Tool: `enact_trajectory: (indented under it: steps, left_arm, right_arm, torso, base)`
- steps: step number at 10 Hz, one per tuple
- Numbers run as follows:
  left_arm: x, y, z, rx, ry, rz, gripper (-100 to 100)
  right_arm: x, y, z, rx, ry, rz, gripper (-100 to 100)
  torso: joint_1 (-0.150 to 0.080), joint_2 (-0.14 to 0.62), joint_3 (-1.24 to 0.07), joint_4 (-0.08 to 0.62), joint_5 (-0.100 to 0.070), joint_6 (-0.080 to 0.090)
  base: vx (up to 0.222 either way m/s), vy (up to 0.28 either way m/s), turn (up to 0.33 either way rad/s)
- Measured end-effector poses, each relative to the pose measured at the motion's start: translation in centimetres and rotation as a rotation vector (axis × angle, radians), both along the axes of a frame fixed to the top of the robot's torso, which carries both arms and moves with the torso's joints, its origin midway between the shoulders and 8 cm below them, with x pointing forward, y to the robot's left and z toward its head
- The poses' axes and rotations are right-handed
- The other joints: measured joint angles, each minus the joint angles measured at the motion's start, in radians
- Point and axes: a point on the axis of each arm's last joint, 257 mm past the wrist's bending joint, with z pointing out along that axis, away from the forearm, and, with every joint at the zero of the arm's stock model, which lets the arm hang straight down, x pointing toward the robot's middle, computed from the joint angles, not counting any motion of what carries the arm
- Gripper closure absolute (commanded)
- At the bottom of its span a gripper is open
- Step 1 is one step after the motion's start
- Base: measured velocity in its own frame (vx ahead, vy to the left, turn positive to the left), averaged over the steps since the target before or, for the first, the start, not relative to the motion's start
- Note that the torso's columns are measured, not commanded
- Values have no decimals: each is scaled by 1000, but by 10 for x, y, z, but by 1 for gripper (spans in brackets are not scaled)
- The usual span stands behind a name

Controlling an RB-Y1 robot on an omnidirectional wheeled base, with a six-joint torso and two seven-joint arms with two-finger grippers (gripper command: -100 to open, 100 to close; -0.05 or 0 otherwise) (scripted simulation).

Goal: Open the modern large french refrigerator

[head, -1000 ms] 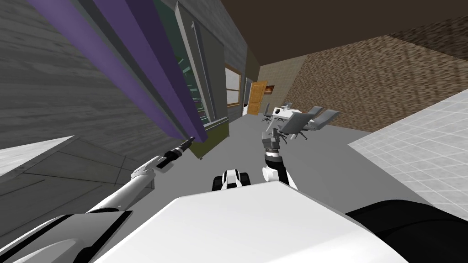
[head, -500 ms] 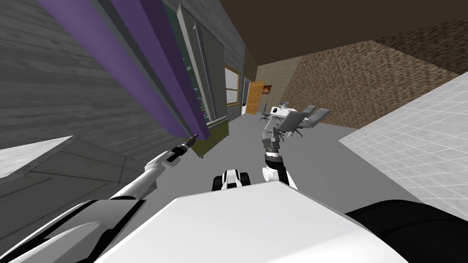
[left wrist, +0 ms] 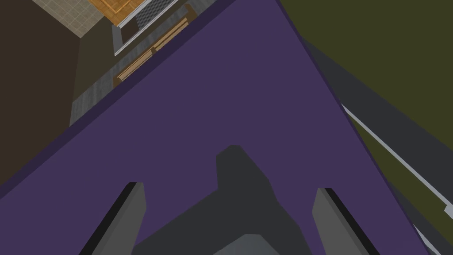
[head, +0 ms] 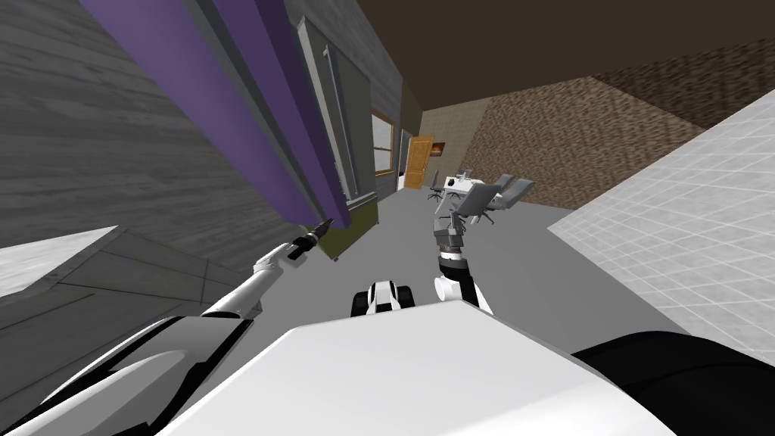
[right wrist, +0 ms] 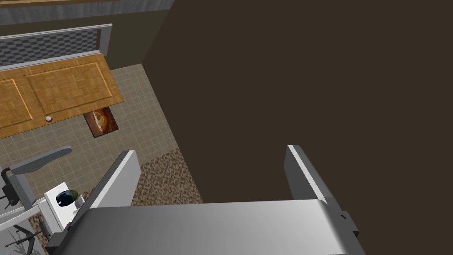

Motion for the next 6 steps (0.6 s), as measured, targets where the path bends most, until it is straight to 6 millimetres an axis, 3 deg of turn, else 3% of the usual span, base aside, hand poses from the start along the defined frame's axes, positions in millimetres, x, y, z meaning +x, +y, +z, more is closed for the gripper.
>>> enact_trajectory:
  steps: [2,4,6]
  left_arm:
    - [18,-20,9,-1,-10,8,-100]
    - [23,-19,10,6,-2,35,-100]
    - [38,-32,21,9,-9,54,-100]
  right_arm:
    - [0,0,0,0,0,0,0]
    - [0,0,0,0,0,0,0]
    - [0,0,0,0,0,0,0]
  torso:
    - [-3,6,3,2,-1,3]
    - [-7,2,1,2,-3,0]
    - [-8,12,7,6,-3,7]
  base:
    - [-117,89,-63]
    - [-71,37,-24]
    - [-106,83,-90]
